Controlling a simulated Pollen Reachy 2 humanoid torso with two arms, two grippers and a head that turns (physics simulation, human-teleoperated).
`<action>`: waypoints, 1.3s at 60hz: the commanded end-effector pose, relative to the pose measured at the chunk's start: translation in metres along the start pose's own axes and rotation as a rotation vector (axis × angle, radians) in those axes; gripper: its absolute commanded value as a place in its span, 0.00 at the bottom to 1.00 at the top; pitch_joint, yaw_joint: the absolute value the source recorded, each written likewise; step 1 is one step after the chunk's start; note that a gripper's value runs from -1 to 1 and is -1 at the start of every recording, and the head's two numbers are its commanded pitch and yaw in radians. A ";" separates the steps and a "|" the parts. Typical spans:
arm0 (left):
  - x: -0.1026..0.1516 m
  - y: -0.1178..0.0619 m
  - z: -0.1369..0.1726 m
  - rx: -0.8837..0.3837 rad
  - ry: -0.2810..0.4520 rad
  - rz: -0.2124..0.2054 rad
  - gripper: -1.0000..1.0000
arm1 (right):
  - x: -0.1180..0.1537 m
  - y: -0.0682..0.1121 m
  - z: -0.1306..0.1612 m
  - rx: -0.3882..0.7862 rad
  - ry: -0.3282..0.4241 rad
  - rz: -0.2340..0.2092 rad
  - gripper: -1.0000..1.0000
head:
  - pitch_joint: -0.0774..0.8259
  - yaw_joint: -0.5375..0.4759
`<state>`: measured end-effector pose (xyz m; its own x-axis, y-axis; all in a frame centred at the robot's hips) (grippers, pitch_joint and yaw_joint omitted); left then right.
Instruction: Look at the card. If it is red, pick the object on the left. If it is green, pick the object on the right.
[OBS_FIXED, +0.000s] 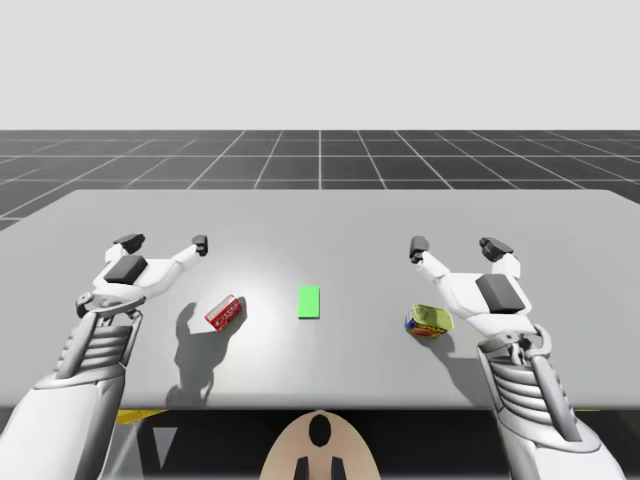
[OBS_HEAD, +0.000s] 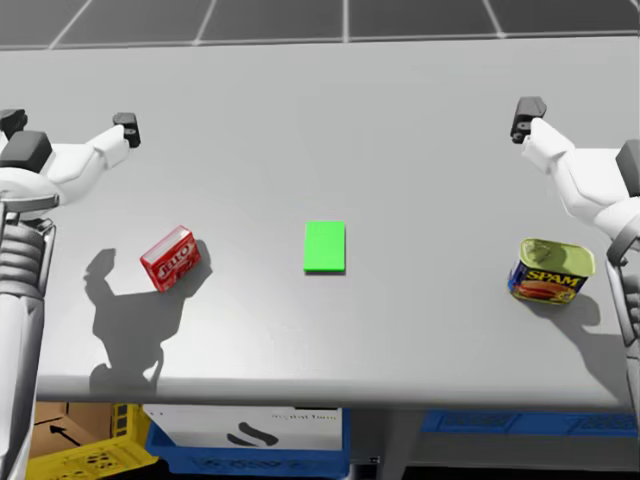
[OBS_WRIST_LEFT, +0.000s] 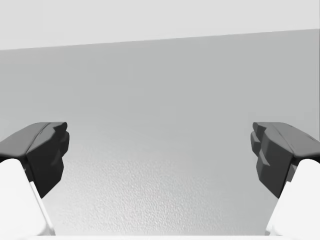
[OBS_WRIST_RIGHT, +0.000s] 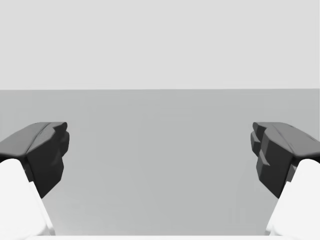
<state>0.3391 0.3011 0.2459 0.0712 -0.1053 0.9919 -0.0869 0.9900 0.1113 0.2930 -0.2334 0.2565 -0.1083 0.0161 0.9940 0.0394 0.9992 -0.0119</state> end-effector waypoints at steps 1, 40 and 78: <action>0.000 0.000 0.000 -0.001 -0.001 -0.001 0.00 | -0.001 0.003 0.001 0.001 0.002 -0.012 0.00 | 0.87 0.58; 0.004 -0.003 0.003 -0.019 -0.013 0.002 0.00 | -0.002 0.005 0.001 0.011 -0.002 0.004 0.00 | 0.92 0.21; -0.001 -0.004 0.005 0.001 0.013 0.020 0.00 | 0.029 0.027 0.077 0.007 0.029 -0.029 0.00 | 0.91 0.16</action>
<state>0.3346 0.2968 0.2473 0.0712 -0.0894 0.9934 -0.0823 0.9920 0.0952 0.2494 -0.2190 0.2765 -0.1108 0.0417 0.9930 0.0248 0.9989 -0.0392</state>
